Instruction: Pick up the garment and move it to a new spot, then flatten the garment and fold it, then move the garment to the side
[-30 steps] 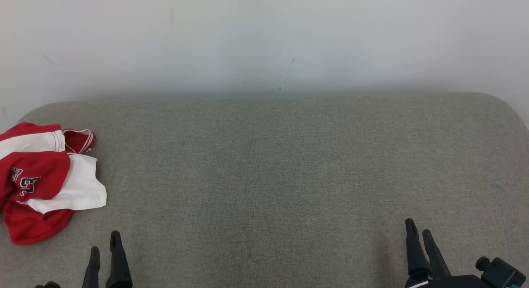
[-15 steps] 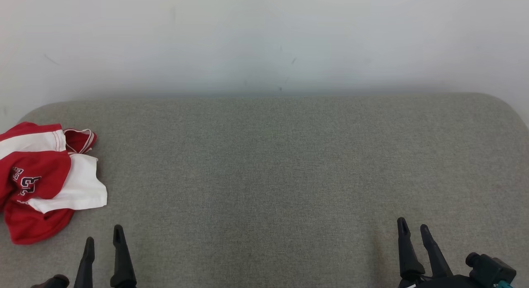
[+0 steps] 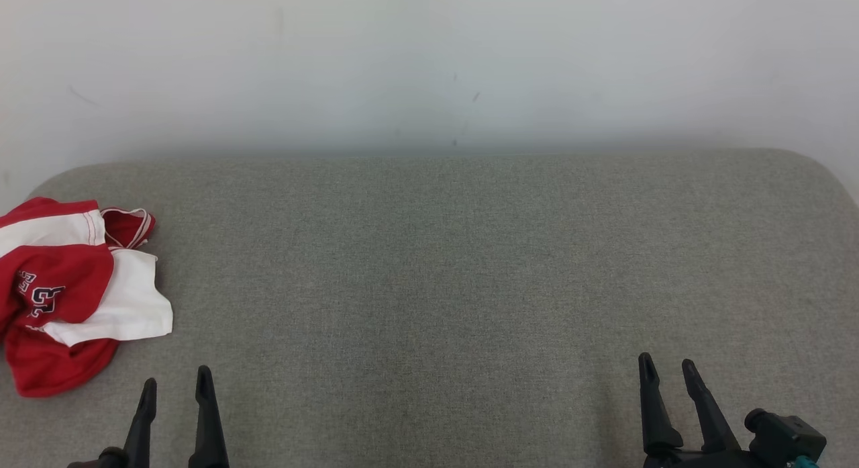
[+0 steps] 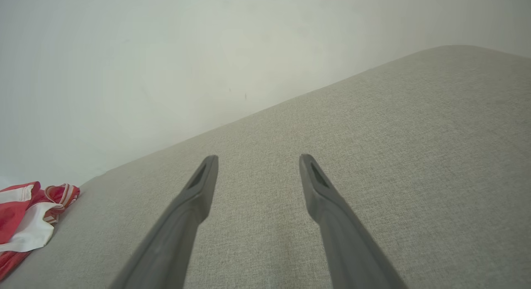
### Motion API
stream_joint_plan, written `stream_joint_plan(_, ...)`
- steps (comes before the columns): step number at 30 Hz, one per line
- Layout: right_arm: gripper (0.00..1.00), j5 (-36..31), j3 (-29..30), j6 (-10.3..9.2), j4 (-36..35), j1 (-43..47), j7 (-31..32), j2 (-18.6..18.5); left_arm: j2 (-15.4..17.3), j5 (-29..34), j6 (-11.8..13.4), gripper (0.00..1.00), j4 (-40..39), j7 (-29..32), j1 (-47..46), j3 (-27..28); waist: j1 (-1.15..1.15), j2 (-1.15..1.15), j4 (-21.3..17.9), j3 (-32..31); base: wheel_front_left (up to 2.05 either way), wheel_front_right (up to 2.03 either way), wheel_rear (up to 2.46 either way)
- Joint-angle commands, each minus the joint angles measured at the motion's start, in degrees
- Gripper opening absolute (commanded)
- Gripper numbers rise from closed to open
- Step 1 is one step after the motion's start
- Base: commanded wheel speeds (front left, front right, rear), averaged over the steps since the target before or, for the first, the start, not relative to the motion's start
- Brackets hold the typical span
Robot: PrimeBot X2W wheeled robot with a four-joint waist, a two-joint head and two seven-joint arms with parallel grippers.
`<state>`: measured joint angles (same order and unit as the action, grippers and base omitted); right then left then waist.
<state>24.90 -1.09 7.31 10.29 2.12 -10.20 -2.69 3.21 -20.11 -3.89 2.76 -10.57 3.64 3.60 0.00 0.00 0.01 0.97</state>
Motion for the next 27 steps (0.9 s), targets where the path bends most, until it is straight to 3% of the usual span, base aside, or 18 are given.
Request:
stream_joint_plan(1,1.00,-1.67,-0.14,0.24,-0.38,-0.60,-0.70,-0.26,0.43,1.80,-0.25,1.00,-0.42,-0.69,0.65,0.06,0.00,0.00,0.03,0.00,0.00,0.00,0.00)
stream_joint_plan(27,1.00,-14.24,-0.89,0.25,0.56,-0.54,-3.66,-0.27,1.42,14.50,-1.62,1.00,-0.12,-3.49,1.87,-0.49,0.00,0.00,0.07,0.25,0.00,0.00,0.00)
